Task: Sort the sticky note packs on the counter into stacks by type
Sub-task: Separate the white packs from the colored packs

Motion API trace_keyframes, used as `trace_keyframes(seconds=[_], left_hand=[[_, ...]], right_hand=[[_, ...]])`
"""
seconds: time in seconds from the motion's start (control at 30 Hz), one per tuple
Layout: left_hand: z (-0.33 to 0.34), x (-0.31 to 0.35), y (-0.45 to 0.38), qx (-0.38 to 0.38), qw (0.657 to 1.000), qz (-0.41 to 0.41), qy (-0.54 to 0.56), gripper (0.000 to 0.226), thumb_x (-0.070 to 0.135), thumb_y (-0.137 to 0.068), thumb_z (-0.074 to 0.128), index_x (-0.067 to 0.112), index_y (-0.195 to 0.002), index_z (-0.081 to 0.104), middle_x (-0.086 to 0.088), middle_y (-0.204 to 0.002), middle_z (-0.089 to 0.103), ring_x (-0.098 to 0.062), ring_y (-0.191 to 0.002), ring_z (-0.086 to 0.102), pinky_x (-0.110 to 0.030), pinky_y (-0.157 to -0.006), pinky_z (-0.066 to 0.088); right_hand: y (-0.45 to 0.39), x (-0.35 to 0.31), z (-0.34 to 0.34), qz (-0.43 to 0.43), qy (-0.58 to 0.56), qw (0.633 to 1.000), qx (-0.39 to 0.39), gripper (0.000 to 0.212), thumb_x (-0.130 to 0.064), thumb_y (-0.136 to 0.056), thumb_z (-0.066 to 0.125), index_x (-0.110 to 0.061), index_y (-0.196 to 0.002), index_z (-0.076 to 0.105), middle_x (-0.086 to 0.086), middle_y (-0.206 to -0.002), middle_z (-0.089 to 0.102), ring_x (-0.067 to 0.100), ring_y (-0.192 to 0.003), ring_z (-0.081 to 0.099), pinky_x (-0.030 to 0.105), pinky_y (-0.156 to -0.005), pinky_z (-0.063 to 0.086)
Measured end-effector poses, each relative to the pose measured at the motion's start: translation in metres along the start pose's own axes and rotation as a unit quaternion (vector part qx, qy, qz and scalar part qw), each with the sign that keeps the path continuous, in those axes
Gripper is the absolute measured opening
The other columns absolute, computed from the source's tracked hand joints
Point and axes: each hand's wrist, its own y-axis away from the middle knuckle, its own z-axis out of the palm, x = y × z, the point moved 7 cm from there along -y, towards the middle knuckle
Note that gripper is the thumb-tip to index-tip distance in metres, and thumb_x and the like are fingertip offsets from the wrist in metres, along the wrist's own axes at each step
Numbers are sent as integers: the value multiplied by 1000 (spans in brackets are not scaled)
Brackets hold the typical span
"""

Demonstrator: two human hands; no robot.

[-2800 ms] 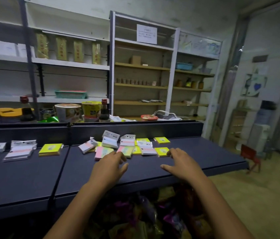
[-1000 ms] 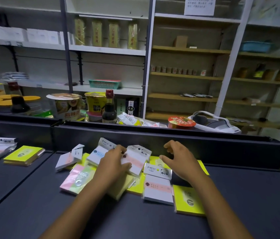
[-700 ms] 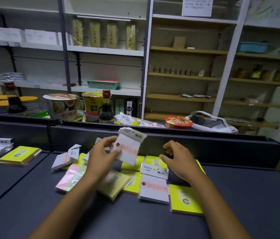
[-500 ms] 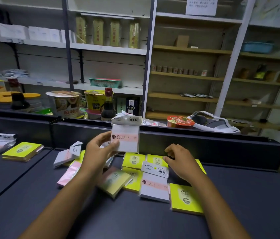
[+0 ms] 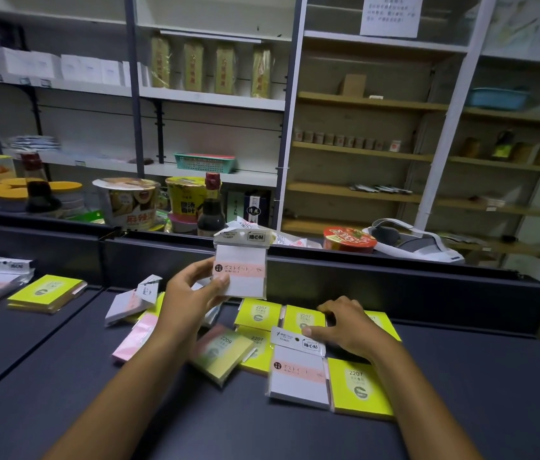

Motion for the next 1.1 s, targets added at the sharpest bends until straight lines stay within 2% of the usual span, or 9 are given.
trace_keyframes(seconds=[0.1, 0.2, 0.27, 0.33, 0.47, 0.6, 0.77, 0.93, 1.1], left_hand=[[-1, -2, -3, 2, 1000, -3, 3, 28, 6, -89, 69, 19, -114, 66, 0, -106, 74, -18, -96, 73, -27, -78, 59], [-3, -3, -5, 6, 1000, -3, 8, 27, 7, -89, 69, 18, -113, 66, -3, -109, 73, -21, -98, 73, -31, -82, 59], [-3, -2, -6, 8, 1000, 1, 19, 25, 7, -90, 68, 21, -110, 66, -5, -107, 73, -21, -98, 73, -29, -78, 60], [-3, 0, -5, 11, 999, 7, 33, 23, 7, -90, 68, 22, -107, 66, -7, -104, 74, -21, -97, 73, -26, -74, 60], [-4, -1, -3, 4, 999, 6, 52, 25, 6, -90, 67, 19, -111, 64, -9, -100, 76, -23, -97, 73, -24, -71, 59], [-12, 0, 0, 20, 999, 12, 49, 29, 7, -90, 68, 19, -115, 62, -14, -110, 71, -24, -101, 72, -25, -71, 59], [-22, 13, 14, 38, 996, 81, -10, 30, 7, -88, 70, 24, -109, 58, 0, -113, 64, -15, -104, 66, -26, -69, 60], [-39, 24, 50, 58, 990, 105, -76, 12, 6, -91, 66, 17, -94, 69, 11, -88, 73, -8, -84, 70, -26, -70, 60], [-84, 39, 112, 95, 989, 101, -42, 12, 9, -91, 67, 16, -97, 74, 0, -96, 76, -15, -90, 73, -29, -72, 61]], right_hand=[[2, -2, -2, 5, -8, 1000, 6, 67, -62, -76, 74, -27, -129, 53, -4, -124, 50, 15, -117, 42, 33, -93, 45], [3, -5, -5, 4, -59, 998, 17, 55, -51, -73, 83, -34, -111, 46, -7, -111, 56, 13, -106, 53, 31, -82, 50], [4, -8, -8, -3, -110, 993, 29, 52, -39, -74, 86, -36, -103, 43, -10, -98, 65, 10, -89, 65, 29, -71, 57], [5, -12, -12, -17, -140, 988, 56, 51, -31, -76, 86, -37, -102, 42, -11, -90, 68, 6, -80, 68, 24, -66, 58], [12, -20, -21, -35, -216, 969, 112, 52, -21, -82, 81, -41, -115, 47, -11, -93, 70, 7, -78, 70, 24, -66, 59], [25, -29, -30, -54, -330, 931, 146, 56, -9, -87, 75, -38, -127, 49, -4, -97, 67, 18, -79, 73, 29, -59, 61], [50, -40, -37, -71, -438, 875, 196, 55, -5, -89, 71, -42, -124, 50, 4, -104, 70, 12, -88, 74, 29, -63, 61], [90, -60, -29, -99, -468, 853, 209, 57, 2, -89, 68, -45, -119, 54, 5, -107, 70, 11, -91, 74, 24, -65, 60], [135, -102, -14, -132, -479, 840, 217, 59, 11, -90, 60, -39, -121, 56, -2, -109, 70, 14, -95, 74, 25, -70, 59]])
